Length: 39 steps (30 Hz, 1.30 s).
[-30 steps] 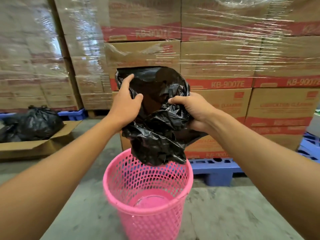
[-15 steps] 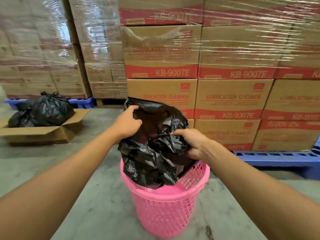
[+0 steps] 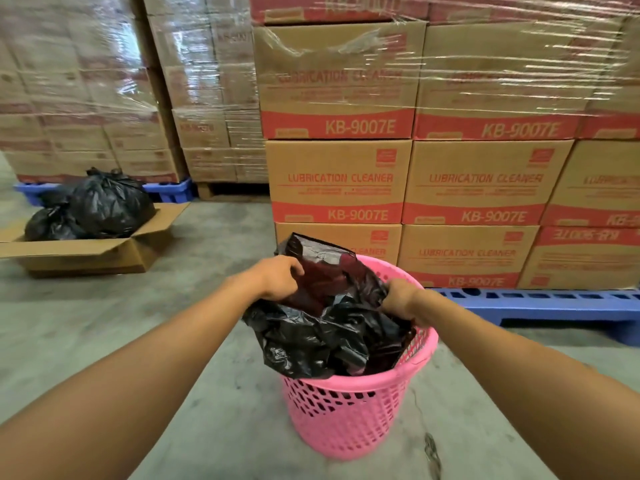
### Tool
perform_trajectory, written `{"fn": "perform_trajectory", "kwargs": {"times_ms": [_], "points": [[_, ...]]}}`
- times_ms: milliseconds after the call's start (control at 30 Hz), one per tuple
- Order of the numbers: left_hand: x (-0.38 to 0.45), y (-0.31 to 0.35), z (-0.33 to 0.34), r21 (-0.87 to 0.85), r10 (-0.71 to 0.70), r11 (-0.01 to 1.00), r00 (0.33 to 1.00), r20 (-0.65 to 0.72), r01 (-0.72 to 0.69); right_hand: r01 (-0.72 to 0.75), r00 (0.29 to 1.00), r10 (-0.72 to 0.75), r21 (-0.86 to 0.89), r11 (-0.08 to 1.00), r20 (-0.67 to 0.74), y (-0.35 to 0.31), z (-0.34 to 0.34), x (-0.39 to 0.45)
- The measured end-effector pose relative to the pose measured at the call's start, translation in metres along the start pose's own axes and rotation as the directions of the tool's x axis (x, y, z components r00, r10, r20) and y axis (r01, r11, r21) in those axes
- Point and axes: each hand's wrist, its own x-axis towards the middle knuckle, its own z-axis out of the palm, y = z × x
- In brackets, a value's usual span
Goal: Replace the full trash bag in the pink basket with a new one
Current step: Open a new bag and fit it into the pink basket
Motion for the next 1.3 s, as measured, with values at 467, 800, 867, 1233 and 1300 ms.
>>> {"fn": "perform_trajectory", "kwargs": {"times_ms": [467,800,867,1233,1300], "points": [[0.021,-0.033,0.048,0.106,-0.108,0.987,0.986,-0.128,0.122,0.228,0.973,-0.229,-0.134,0.964,0.012,0.071,-0.066,0.036],[0.043,-0.037,0.017,0.054,-0.135,0.987,0.957,-0.256,0.153,0.422,0.904,-0.394,0.198,0.885,-0.167,0.053,-0.069,0.073],[0.047,-0.034,0.017,0.307,-0.088,0.938,0.966,-0.244,0.163,0.474,0.879,-0.449,0.384,0.793,-0.158,0.055,-0.066,0.075],[0.100,-0.062,0.029,0.177,0.044,0.984,0.988,-0.148,-0.017,0.244,0.967,-0.252,-0.147,0.959,-0.041,0.050,-0.054,0.127],[0.114,-0.067,0.031,0.149,0.043,0.989,0.983,-0.179,-0.016,0.236,0.969,-0.244,-0.170,0.957,-0.026,0.048,-0.050,0.131]]}}
